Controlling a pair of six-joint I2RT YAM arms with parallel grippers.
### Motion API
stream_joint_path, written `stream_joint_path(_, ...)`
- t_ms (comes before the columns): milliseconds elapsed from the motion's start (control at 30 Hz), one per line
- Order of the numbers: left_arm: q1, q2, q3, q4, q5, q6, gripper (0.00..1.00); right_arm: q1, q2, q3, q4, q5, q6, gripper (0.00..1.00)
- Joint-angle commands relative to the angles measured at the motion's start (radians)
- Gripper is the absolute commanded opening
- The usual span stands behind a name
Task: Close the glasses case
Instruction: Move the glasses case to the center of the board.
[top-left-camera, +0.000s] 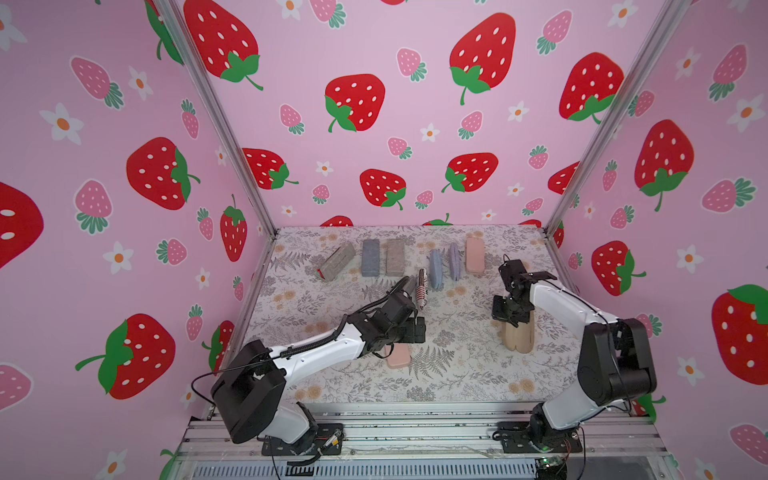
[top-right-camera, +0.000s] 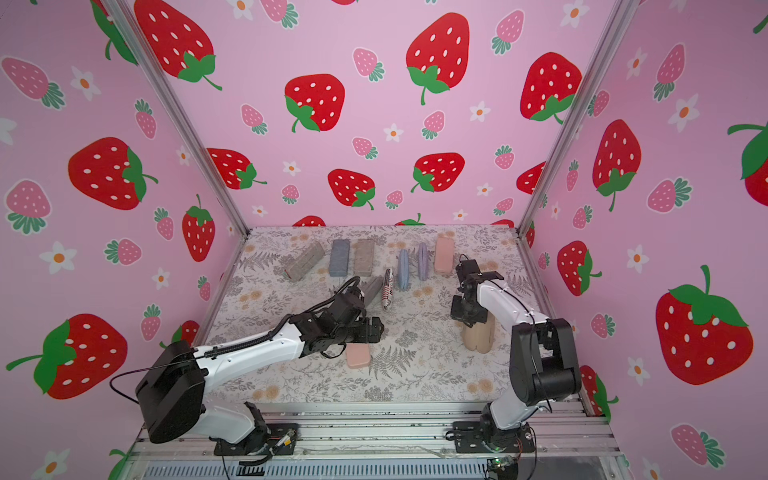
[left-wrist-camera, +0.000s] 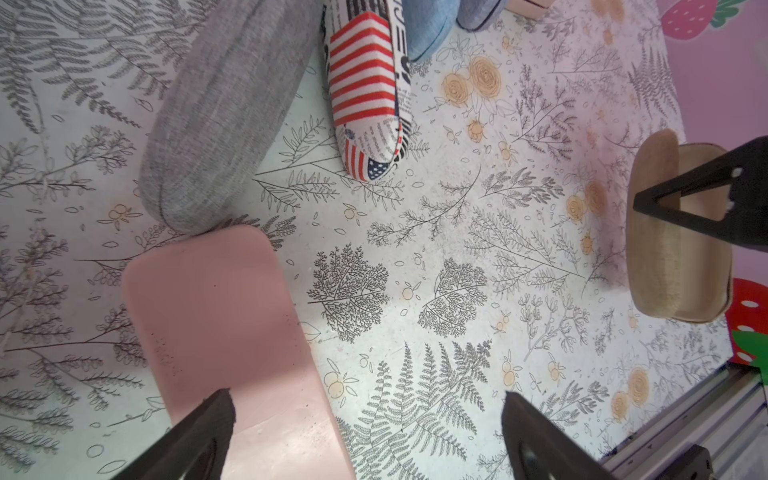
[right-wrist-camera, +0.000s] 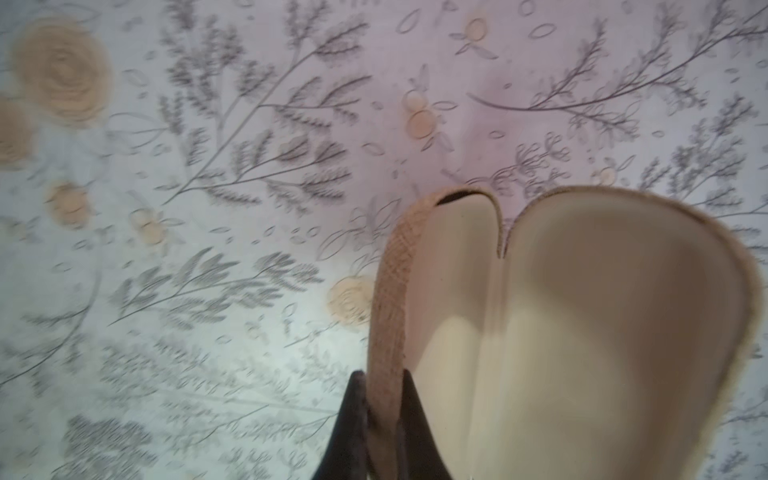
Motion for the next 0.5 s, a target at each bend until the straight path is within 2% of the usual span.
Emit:
stream_joint_path(0, -0.026, 0.051, 0.005, 0.029, 0.019, -0.024, 0.99, 0.116, -0.044, -0.004, 0.016, -0.108, 0.099, 0.01)
stream_joint_path(200, -0.059, 0.124, 0.032, 0.043, 0.036, -0.025, 1.0, 0.307, 0.027, 0.028, 0.043, -0.131, 0.189, 0.03)
stream_joint_path(467, -0.082, 0.149, 0.051, 0.038, 0.03, -0.029, 1.0, 0.384, 0.122, 0.055, 0.104, -0.13, 0.223, 0.06)
